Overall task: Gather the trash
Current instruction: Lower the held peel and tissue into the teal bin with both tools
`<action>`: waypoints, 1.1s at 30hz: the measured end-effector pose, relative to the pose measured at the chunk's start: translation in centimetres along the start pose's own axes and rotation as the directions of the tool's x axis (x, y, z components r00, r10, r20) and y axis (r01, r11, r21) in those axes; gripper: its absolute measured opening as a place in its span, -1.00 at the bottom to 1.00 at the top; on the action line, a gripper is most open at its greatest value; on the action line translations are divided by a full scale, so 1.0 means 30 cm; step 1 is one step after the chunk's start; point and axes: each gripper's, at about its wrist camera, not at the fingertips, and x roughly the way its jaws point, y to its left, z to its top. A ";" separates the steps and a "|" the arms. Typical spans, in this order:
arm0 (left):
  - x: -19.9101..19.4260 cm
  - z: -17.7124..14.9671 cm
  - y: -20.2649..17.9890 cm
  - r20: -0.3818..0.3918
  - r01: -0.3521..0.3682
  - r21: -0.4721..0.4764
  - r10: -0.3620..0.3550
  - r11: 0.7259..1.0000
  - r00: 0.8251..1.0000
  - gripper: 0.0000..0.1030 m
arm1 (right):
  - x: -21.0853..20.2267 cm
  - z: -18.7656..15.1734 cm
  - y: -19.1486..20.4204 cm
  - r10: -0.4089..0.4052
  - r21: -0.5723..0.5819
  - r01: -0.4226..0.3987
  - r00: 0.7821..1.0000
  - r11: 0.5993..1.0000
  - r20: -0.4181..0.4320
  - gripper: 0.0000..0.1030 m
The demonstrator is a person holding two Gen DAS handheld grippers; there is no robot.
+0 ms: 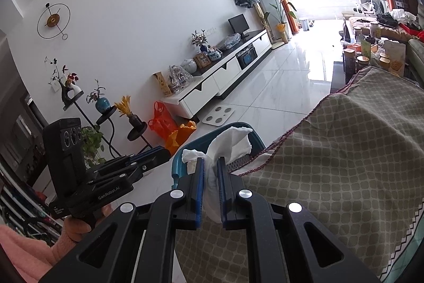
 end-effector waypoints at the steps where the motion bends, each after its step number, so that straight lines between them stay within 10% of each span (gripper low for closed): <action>1: 0.003 -0.004 0.001 -0.001 0.000 -0.001 0.000 1.000 1.000 -0.66 | 0.004 0.000 0.000 0.001 -0.001 -0.001 1.000 1.000 -0.002 -0.79; 33: 0.071 -0.030 0.016 -0.031 -0.012 -0.019 0.011 1.000 0.999 -0.66 | 0.105 0.027 0.014 0.003 -0.004 -0.003 0.998 1.000 -0.063 -0.79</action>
